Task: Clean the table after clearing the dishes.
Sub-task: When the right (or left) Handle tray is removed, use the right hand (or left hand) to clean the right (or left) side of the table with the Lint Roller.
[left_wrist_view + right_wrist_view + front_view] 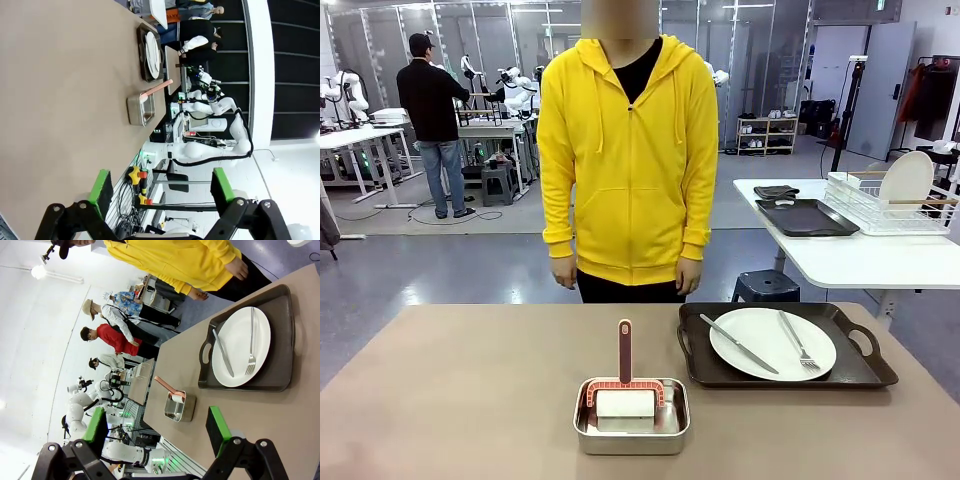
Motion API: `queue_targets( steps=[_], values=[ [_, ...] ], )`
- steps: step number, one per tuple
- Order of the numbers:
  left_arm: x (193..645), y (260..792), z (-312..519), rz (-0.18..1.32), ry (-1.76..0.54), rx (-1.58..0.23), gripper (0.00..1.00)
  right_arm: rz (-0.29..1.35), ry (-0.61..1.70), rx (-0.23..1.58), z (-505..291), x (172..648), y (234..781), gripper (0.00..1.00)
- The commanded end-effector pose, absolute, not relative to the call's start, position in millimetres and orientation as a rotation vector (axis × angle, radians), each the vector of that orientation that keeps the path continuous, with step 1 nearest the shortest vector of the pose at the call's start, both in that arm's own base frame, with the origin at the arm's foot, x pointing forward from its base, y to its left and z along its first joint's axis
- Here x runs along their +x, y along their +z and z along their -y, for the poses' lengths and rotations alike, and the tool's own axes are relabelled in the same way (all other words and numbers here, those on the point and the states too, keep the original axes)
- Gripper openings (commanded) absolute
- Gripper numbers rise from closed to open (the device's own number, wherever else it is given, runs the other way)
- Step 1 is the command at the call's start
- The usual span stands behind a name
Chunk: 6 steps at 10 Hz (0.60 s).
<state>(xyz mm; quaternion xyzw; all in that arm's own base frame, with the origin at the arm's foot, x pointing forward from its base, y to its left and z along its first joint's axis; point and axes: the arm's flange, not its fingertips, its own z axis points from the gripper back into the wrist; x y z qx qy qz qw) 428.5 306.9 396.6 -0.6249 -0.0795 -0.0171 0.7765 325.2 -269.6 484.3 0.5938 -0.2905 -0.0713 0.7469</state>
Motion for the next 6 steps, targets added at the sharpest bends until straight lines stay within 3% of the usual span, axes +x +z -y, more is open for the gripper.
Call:
queue_targets(
  steps=[1, 6],
  values=[
    [425.8, 395.4, -308.5, 0.179, -0.042, -1.350, 1.00, 0.640, -0.152, 1.304, 268.8, 322.7, 486.5, 1.00],
    [425.8, 395.4, -308.5, 0.179, -0.042, -1.350, 1.00, 0.640, -0.152, 1.304, 268.8, 322.7, 486.5, 1.00]
  ],
)
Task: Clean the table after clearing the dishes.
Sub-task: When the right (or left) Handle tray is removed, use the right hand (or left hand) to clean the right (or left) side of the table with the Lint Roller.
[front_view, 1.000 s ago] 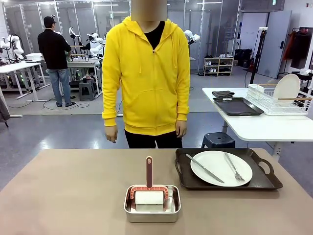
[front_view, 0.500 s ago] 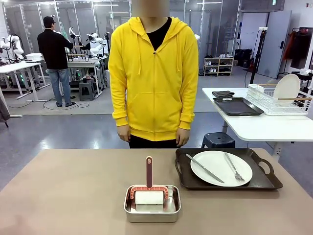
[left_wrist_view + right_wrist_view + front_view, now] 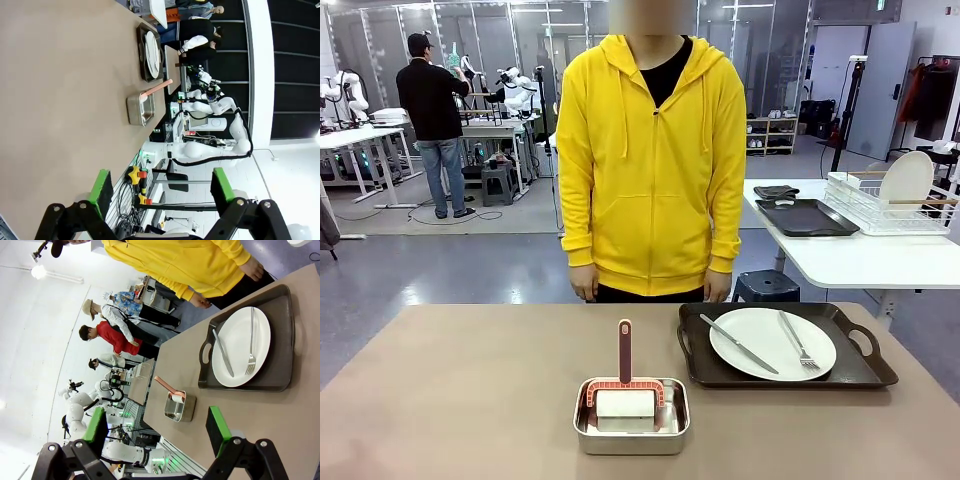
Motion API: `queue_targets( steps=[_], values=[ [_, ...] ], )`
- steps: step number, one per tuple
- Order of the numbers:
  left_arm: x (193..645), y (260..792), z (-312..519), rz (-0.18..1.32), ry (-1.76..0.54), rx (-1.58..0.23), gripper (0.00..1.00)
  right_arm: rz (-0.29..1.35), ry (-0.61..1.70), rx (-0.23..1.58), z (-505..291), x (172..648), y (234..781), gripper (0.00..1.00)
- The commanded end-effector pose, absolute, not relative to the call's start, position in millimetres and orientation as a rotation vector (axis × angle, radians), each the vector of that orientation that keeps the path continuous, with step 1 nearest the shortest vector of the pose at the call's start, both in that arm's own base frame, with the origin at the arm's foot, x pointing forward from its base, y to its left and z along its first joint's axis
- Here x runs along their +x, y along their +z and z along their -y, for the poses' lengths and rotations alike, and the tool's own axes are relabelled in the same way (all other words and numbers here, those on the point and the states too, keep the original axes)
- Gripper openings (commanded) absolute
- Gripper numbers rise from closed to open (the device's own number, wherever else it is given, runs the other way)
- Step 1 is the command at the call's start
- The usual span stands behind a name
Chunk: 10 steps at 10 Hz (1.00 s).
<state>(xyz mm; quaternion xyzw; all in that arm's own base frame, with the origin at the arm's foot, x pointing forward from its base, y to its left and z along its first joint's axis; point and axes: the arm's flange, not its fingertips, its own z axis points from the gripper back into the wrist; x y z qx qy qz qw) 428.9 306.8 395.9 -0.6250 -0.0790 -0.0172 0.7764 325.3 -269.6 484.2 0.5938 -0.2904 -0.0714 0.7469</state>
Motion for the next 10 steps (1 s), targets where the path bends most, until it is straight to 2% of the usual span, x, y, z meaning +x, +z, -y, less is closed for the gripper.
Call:
queue_targets(
  steps=[1, 10],
  values=[
    [425.8, 395.4, -308.5, 0.179, -0.042, -1.350, 1.00, 0.640, -0.152, 1.304, 268.8, 322.7, 486.5, 1.00],
    [425.8, 395.4, -308.5, 0.179, -0.042, -1.350, 1.00, 0.640, -0.152, 1.304, 268.8, 322.7, 486.5, 1.00]
  ],
)
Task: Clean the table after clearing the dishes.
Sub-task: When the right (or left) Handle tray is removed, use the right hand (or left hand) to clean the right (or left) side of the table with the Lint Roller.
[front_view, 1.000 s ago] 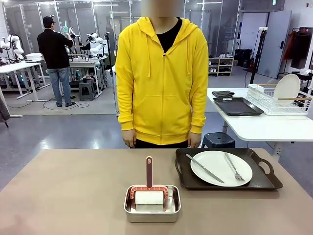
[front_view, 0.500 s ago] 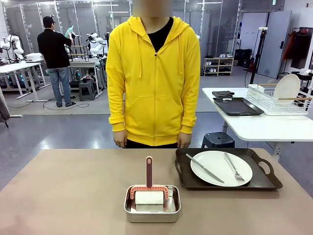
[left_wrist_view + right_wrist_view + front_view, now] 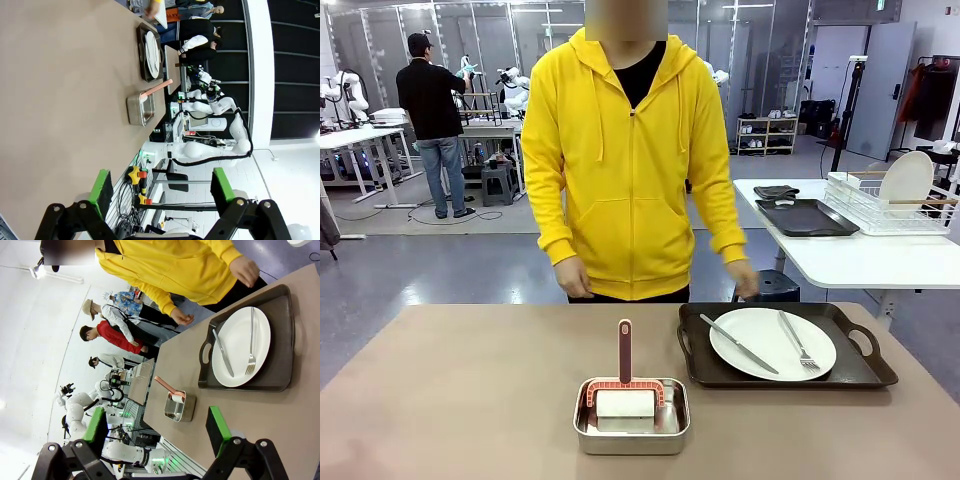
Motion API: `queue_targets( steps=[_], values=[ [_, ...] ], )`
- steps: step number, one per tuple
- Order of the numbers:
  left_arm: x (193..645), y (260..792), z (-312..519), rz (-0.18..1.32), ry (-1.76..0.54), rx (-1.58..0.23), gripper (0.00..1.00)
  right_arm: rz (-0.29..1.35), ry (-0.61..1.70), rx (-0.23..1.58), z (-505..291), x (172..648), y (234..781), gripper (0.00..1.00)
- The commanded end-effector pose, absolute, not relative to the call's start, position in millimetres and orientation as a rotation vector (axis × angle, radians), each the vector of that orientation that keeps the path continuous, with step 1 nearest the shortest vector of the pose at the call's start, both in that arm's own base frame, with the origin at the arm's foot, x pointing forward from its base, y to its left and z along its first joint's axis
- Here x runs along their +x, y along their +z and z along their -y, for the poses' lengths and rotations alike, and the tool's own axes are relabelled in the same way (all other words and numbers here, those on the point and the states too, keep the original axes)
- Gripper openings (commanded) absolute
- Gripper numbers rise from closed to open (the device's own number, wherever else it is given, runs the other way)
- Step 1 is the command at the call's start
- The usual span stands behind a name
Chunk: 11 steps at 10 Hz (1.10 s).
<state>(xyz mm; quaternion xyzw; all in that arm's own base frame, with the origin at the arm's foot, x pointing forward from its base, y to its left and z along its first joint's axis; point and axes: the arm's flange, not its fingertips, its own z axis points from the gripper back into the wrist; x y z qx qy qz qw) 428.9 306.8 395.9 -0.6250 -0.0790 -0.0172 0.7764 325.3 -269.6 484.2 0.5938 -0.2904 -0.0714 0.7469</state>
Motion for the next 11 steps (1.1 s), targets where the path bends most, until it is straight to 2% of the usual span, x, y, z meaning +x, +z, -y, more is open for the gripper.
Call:
queue_targets(
  steps=[1, 11],
  values=[
    [425.8, 395.4, -308.5, 0.179, -0.042, -1.350, 1.00, 0.640, -0.152, 1.304, 268.8, 322.7, 486.5, 1.00],
    [425.8, 395.4, -308.5, 0.179, -0.042, -1.350, 1.00, 0.640, -0.152, 1.304, 268.8, 322.7, 486.5, 1.00]
  ],
)
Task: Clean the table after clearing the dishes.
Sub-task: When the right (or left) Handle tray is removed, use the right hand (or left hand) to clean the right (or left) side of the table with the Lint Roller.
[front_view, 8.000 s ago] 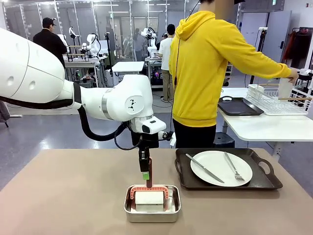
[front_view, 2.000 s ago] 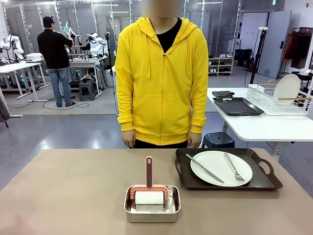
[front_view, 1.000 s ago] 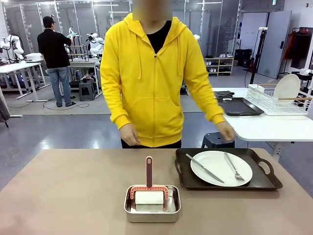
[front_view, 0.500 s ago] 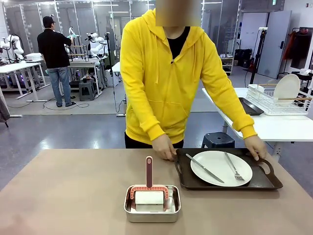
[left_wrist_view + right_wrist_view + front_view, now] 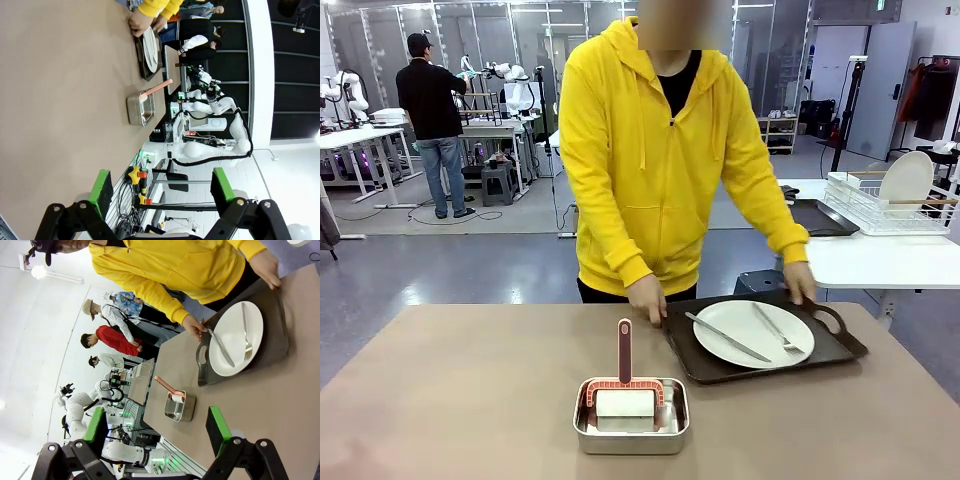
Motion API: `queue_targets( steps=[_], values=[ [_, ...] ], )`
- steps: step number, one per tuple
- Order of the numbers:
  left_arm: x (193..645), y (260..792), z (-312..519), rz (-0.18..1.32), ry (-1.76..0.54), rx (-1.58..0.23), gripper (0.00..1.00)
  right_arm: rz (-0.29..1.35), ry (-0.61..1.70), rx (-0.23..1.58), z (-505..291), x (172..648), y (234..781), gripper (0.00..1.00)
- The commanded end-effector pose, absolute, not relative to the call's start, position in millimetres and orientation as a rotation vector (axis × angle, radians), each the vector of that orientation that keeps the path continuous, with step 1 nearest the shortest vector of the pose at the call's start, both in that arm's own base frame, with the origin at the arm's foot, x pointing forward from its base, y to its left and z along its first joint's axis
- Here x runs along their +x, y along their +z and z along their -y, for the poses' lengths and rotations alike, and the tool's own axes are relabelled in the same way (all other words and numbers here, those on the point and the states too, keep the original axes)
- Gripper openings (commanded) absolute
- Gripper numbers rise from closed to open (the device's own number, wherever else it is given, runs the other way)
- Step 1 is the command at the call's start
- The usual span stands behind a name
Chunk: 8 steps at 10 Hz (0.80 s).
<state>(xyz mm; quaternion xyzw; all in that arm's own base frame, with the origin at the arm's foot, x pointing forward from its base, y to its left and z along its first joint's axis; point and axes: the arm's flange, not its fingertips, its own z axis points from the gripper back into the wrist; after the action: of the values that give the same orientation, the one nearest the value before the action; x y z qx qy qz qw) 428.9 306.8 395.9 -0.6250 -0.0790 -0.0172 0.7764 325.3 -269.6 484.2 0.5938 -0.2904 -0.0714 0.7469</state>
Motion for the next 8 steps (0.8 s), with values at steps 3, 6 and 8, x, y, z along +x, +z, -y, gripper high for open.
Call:
queue_targets(
  steps=[3, 6, 8],
  values=[
    [425.8, 395.4, -308.5, 0.179, -0.042, -1.350, 1.00, 0.640, -0.152, 1.304, 268.8, 322.7, 486.5, 1.00],
    [425.8, 395.4, -308.5, 0.179, -0.042, -1.350, 1.00, 0.640, -0.152, 1.304, 268.8, 322.7, 486.5, 1.00],
    [425.8, 395.4, -308.5, 0.179, -0.042, -1.350, 1.00, 0.640, -0.152, 1.304, 268.8, 322.7, 486.5, 1.00]
  ],
)
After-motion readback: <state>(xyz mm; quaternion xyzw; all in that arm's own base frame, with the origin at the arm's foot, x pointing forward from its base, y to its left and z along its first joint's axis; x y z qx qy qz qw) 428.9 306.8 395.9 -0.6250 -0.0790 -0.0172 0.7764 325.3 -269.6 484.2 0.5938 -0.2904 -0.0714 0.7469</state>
